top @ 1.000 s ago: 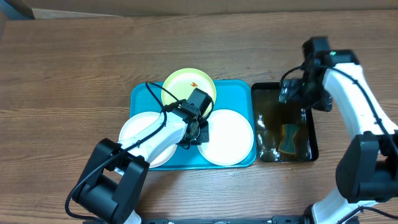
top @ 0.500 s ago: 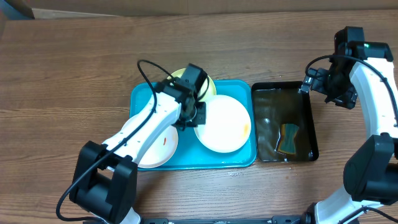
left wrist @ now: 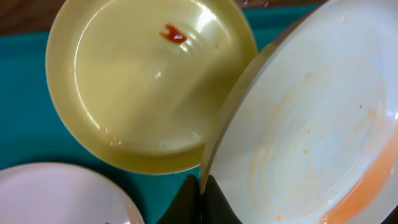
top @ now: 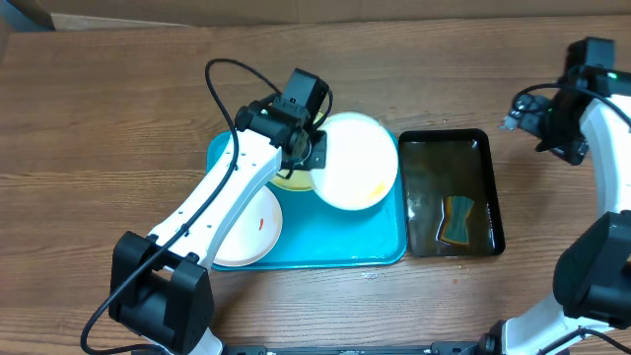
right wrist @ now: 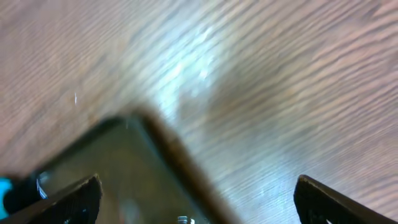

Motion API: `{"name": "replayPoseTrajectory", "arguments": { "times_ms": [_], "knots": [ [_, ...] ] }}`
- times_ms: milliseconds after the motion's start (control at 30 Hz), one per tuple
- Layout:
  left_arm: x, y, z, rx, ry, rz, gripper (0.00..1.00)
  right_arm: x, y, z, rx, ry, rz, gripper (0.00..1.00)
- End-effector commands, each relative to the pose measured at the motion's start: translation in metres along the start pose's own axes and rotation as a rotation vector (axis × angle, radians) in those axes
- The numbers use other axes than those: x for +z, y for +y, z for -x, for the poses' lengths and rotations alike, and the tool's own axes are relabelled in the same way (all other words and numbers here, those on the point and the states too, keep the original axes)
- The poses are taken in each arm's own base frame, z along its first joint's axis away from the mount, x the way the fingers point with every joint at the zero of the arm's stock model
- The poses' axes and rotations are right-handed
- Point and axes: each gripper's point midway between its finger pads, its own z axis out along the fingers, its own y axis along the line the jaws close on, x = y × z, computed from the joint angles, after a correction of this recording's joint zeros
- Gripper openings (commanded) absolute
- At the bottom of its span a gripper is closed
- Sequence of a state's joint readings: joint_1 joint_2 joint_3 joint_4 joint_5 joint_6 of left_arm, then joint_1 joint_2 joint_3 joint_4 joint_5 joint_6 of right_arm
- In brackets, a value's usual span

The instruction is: Clean dirty plates on tray and stack at the side

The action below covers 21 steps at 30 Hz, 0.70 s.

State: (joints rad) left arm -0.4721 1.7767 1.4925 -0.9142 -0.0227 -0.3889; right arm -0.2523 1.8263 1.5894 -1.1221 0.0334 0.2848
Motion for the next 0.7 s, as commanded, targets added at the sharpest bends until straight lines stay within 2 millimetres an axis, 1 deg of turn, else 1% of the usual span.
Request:
{"name": "replayPoseTrajectory", "arguments": {
  "times_ms": [0,100,200,267,367,467,667],
  "knots": [
    [-0.019,-0.021,0.024,0.041,-0.117,-0.043,0.04,0.003,-0.019,0.012,0.073,-0.023,-0.014,1.00],
    [-0.024,-0.042,0.040,0.074,-0.215,-0.052,0.04,0.003,-0.035,0.016,0.111,-0.026,-0.025,1.00],
    [-0.031,-0.059,0.052,0.111,-0.322,-0.013,0.04,0.003,-0.042,0.018,0.128,-0.028,-0.029,1.00],
    [-0.039,-0.073,0.059,0.155,-0.404,0.025,0.04,0.003,-0.043,0.019,0.130,-0.028,-0.029,1.00],
    [-0.051,-0.096,0.063,0.249,-0.496,0.061,0.04,0.003,-0.043,0.019,0.130,-0.028,-0.029,1.00],
    [-0.059,-0.115,0.064,0.361,-0.579,0.139,0.04,0.003,-0.043,0.018,0.130,-0.028,-0.029,1.00],
    [-0.065,-0.145,0.062,0.581,-0.690,0.323,0.04,0.003,-0.043,0.018,0.130,-0.028,-0.029,1.00]
  ]
}}
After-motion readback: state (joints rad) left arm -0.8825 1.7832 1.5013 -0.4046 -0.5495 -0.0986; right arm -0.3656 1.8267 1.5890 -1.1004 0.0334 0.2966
